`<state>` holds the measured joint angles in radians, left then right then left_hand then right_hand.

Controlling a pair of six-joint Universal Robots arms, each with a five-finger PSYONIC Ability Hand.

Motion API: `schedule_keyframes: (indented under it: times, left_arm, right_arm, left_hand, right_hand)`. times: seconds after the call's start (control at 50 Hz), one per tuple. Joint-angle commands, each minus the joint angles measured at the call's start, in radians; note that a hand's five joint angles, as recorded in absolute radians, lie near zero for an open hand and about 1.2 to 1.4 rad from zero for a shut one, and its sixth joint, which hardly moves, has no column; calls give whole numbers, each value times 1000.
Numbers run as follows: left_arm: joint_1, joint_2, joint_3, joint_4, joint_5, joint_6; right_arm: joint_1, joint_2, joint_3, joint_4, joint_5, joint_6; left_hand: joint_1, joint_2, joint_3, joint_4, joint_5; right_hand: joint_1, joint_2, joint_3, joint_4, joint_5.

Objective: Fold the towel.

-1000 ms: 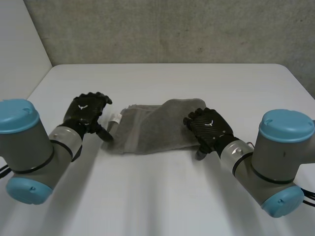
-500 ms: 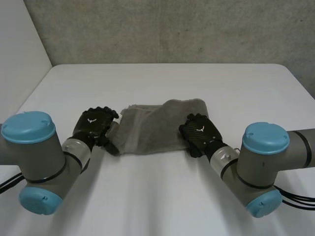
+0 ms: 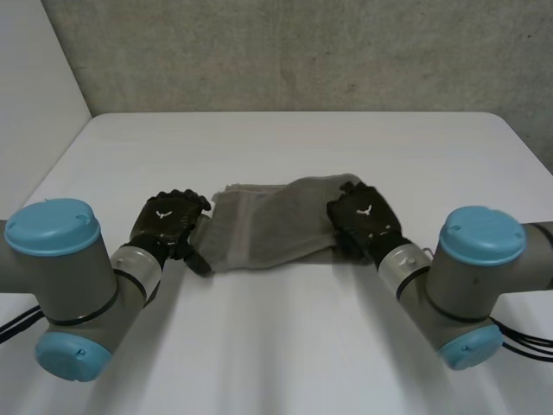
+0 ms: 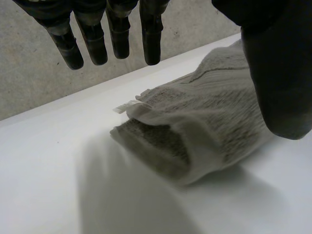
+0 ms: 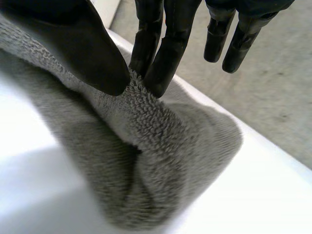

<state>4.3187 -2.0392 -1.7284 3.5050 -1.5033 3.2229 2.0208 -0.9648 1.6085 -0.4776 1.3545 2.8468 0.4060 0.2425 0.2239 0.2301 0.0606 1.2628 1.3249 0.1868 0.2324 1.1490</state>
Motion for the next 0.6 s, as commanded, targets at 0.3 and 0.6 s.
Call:
schedule_keyframes:
  times: [0.3,0.6]
  left_arm:
    - [-2,4,7,3,0,1]
    - [-103,17,114,-11,6,-5]
  right_arm:
    - [-218,-196,203,16,-90,-24]
    - [-223,-195,211,108,-101,-78]
  left_hand:
    - [-228,-64,-49,-56,-57]
    - [-228,-64,-49,-56,-57]
  right_hand:
    - [133,71,-12,-58,73]
    - [114,52,-12,-58,53]
